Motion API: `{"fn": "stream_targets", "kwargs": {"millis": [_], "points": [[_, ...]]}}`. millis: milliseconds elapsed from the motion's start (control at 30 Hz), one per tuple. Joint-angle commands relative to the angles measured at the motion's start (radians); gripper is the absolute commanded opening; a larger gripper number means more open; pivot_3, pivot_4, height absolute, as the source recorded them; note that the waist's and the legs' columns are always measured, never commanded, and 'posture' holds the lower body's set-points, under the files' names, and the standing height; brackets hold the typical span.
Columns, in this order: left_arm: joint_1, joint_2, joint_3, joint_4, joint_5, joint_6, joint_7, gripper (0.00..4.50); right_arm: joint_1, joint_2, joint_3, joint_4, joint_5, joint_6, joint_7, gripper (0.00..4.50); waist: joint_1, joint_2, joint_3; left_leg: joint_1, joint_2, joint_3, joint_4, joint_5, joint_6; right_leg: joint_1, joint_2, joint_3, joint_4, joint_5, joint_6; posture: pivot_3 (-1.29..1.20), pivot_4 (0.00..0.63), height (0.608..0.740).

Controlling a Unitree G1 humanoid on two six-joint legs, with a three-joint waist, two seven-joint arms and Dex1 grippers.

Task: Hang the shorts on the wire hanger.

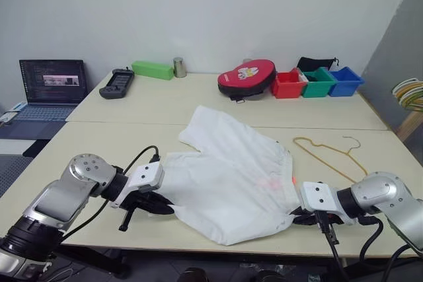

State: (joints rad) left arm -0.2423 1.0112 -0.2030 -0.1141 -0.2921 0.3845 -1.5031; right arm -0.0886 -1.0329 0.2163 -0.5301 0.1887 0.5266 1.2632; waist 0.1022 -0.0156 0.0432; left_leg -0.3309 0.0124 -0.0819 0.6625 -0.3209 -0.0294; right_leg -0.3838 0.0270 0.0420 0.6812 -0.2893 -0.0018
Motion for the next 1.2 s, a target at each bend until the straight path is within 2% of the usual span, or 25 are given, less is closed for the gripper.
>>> {"fn": "stream_targets", "kwargs": {"millis": [33, 100, 200, 267, 333, 400, 500, 533, 600, 633, 700, 733, 767, 867, 967, 1000, 1067, 1133, 1200], "points": [[0.000, 0.003, 0.016, -0.023, -0.027, 0.011, -0.012, 0.02, -0.007, -0.025, -0.040, -0.047, 0.042, 0.025, 0.007, 0.08, 0.003, 0.000, 0.000, 0.000, 0.000, 0.000, 0.000, 0.000, 0.000, 0.000, 0.000, 0.000, 0.000, 0.000, 0.000, 0.25, 0.000, 0.740], [-0.016, -0.014, -0.009, -0.025, -0.021, 0.022, -0.016, 0.02, -0.037, 0.003, -0.017, -0.023, 0.044, 0.042, -0.015, 0.08, 0.004, 0.000, 0.000, 0.000, 0.000, 0.000, 0.000, 0.000, 0.000, 0.000, 0.000, 0.000, 0.000, 0.000, 0.000, 0.26, 0.000, 0.740], [-0.136, -0.095, -0.070, 0.072, 0.044, -0.040, -0.010, 0.02, -0.174, 0.097, 0.035, 0.127, 0.010, 0.054, -0.058, 0.08, 0.003, -0.001, 0.001, 0.001, 0.000, 0.000, 0.000, 0.000, 0.000, 0.001, 0.000, 0.000, 0.000, 0.000, 0.000, 0.27, 0.000, 0.740], [-0.309, -0.206, -0.091, 0.317, 0.152, -0.145, 0.114, 0.02, -0.303, 0.159, 0.062, 0.304, -0.059, -0.023, -0.097, 0.08, 0.006, -0.002, 0.002, 0.002, 0.000, 0.000, 0.002, 0.000, 0.000, 0.003, 0.000, -0.001, 0.000, 0.001, 0.000, 0.28, 0.000, 0.740], [-0.528, -0.316, -0.089, 0.648, 0.259, -0.282, 0.309, 0.02, -0.478, 0.253, 0.068, 0.552, -0.138, -0.113, -0.204, 0.08, 0.009, -0.005, 0.003, 0.003, -0.001, 0.000, 0.003, 0.001, 0.000, 0.004, 0.001, -0.001, 0.000, 0.006, 0.001, 0.28, 0.000, 0.740], [-0.721, -0.383, -0.062, 0.923, 0.324, -0.393, 0.527, 0.02, -0.645, 0.330, 0.056, 0.793, -0.213, -0.222, -0.349, 0.08, 0.010, -0.007, 0.003, 0.002, -0.001, 0.001, 0.003, 0.002, 0.000, 0.002, 0.002, 0.000, 0.000, 0.007, 0.000, 0.28, 0.000, 0.740], [-0.981, -0.414, -0.017, 1.222, 0.402, -0.506, 0.969, 0.02, -0.922, 0.432, 0.007, 1.158, -0.326, -0.430, -0.743, 0.08, 0.005, -0.010, 0.004, -0.004, -0.001, 0.002, 0.002, 0.003, -0.002, -0.007, 0.002, 0.003, 0.001, 0.012, -0.005, 0.28, 0.000, 0.740], [-1.052, -0.411, -0.002, 1.284, 0.423, -0.532, 1.120, 0.02, -0.999, 0.449, -0.003, 1.248, -0.364, -0.508, -0.878, 0.08, 0.004, -0.011, 0.004, -0.008, -0.001, 0.003, 0.001, 0.004, -0.005, -0.013, 0.000, 0.004, 0.001, 0.012, -0.005, 0.29, 0.000, 0.740], [-1.168, -0.383, 0.040, 1.358, 0.444, -0.579, 1.382, 0.02, -1.109, 0.470, -0.029, 1.356, -0.412, -0.638, -1.090, 0.08, 0.006, -0.013, 0.002, -0.034, -0.002, 0.006, 0.002, 0.007, -0.010, -0.043, -0.008, 0.004, 0.010, 0.012, -0.005, 0.30, 0.000, 0.740], [-1.210, -0.363, 0.058, 1.377, 0.450, -0.601, 1.478, 0.02, -1.141, 0.476, -0.037, 1.378, -0.427, -0.690, -1.165, 0.08, 0.006, -0.014, 0.002, -0.040, -0.002, 0.009, 0.003, 0.008, -0.012, -0.053, -0.011, 0.003, 0.017, 0.011, -0.005, 0.30, 0.000, 0.740], [-1.260, -0.327, 0.076, 1.394, 0.468, -0.655, 1.600, 0.02, -1.158, 0.493, -0.047, 1.378, -0.441, -0.786, -1.247, 0.08, 0.009, -0.016, 0.001, -0.055, -0.001, 0.014, 0.003, 0.010, -0.015, -0.069, -0.014, 0.002, 0.018, 0.011, -0.005, 0.32, 0.000, 0.740], [-1.267, -0.319, 0.067, 1.399, 0.487, -0.675, 1.614, 0.02, -1.148, 0.501, -0.046, 1.366, -0.446, -0.826, -1.267, 0.08, 0.011, -0.016, 0.000, -0.056, -0.001, 0.017, 0.002, 0.011, -0.017, -0.072, -0.015, 0.001, 0.019, 0.011, -0.005, 0.32, 0.000, 0.740], [-1.270, -0.316, 0.060, 1.404, 0.501, -0.688, 1.621, 0.02, -1.140, 0.506, -0.045, 1.362, -0.449, -0.855, -1.282, 0.08, 0.014, -0.016, 0.000, -0.054, -0.001, 0.020, 0.001, 0.011, -0.017, -0.072, -0.017, 0.000, 0.019, 0.011, -0.005, 0.32, 0.000, 0.740], [-1.189, -0.347, 0.080, 1.398, 0.463, -0.711, 1.460, 0.02, -0.971, 0.525, -0.024, 1.239, -0.433, -0.901, -1.219, 0.08, 0.029, -0.016, -0.003, -0.052, -0.004, 0.027, -0.002, 0.011, -0.017, -0.069, -0.021, -0.002, 0.015, 0.011, -0.005, 0.34, 0.000, 0.740], [-1.031, -0.394, 0.060, 1.362, 0.424, -0.658, 1.082, 0.02, -0.747, 0.532, 0.018, 1.047, -0.365, -0.790, -1.004, 0.08, 0.040, -0.015, -0.004, -0.044, -0.009, 0.029, -0.003, 0.010, -0.018, -0.059, -0.021, -0.005, 0.007, 0.014, 0.000, 0.34, 0.000, 0.740], [-0.996, -0.397, 0.057, 1.343, 0.417, -0.645, 1.004, 0.02, -0.703, 0.532, 0.024, 0.995, -0.356, -0.755, -0.954, 0.08, 0.043, -0.012, -0.003, -0.041, -0.011, 0.029, -0.002, 0.010, -0.018, -0.054, -0.021, -0.005, 0.007, 0.016, 0.003, 0.35, 0.000, 0.740], [-0.846, -0.378, 0.037, 1.193, 0.384, -0.609, 0.788, 0.02, -0.575, 0.504, 0.047, 0.843, -0.339, -0.641, -0.829, 0.08, 0.045, -0.010, -0.001, -0.028, -0.013, 0.028, 0.001, 0.010, -0.016, -0.038, -0.021, -0.004, 0.007, 0.018, 0.006, 0.35, 0.000, 0.740], [-0.655, -0.329, -0.001, 0.962, 0.352, -0.537, 0.570, 0.02, -0.462, 0.473, 0.063, 0.697, -0.319, -0.518, -0.719, 0.08, 0.043, -0.010, 0.000, -0.029, -0.014, 0.027, 0.005, 0.012, -0.015, -0.038, -0.021, -0.003, 0.007, 0.023, 0.008, 0.35, 0.000, 0.740], [-0.491, -0.273, -0.012, 0.725, 0.312, -0.425, 0.436, 0.02, -0.382, 0.443, 0.070, 0.581, -0.306, -0.415, -0.639, 0.08, 0.038, -0.010, 0.000, -0.030, -0.014, 0.025, 0.009, 0.011, -0.015, -0.037, -0.021, -0.002, 0.009, 0.024, 0.008, 0.35, 0.000, 0.740]]}}
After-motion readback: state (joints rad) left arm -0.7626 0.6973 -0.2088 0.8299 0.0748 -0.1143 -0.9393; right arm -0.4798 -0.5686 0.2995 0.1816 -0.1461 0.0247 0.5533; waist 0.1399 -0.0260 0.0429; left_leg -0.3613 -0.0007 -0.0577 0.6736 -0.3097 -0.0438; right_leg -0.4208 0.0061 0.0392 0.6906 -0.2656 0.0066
